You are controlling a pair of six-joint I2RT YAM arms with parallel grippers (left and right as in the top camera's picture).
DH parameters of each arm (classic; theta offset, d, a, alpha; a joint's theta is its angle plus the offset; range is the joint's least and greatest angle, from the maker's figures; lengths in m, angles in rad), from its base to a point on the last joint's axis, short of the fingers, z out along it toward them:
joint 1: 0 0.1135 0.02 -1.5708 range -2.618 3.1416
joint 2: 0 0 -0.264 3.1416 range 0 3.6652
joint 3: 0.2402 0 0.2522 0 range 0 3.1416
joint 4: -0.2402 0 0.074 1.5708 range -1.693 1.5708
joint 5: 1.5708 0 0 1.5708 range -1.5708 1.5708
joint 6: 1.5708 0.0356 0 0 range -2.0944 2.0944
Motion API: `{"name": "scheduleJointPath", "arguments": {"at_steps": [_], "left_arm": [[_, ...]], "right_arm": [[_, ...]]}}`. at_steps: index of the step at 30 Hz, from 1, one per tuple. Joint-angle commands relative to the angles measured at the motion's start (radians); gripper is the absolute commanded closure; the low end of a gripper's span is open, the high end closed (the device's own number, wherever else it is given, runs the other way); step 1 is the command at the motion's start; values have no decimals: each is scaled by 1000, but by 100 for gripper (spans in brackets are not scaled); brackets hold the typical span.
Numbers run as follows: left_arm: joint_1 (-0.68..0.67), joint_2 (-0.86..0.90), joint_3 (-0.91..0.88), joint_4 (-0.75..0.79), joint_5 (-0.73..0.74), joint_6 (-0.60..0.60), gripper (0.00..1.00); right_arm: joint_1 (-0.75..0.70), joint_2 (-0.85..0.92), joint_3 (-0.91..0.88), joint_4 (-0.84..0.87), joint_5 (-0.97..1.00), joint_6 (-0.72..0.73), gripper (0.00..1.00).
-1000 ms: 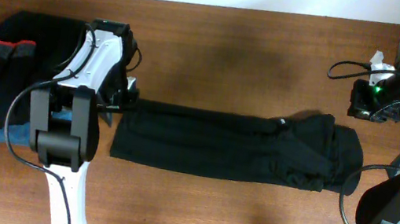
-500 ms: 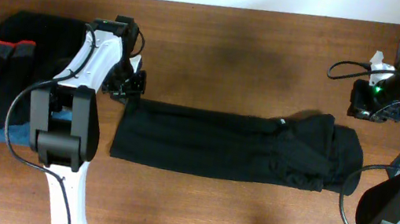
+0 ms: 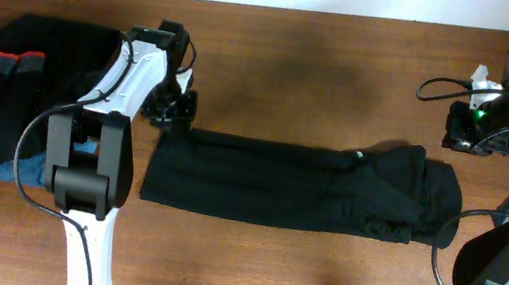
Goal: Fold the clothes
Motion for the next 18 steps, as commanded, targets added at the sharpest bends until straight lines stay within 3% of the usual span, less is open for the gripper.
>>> {"name": "scheduleJointPath", "arguments": {"at_steps": [1,6,18], "left_arm": [[0,-16,-2,-101,-57,-7,64],[0,-15,-3,-212,-195,-41,64],[0,-14,-3,-220,-191,-43,64]], "right_arm": [[-3,-6,6,-2,-12,-9,80],[-3,-6,6,-2,-12,-9,80],[-3,-6,6,-11,-13,-9,80]]}}
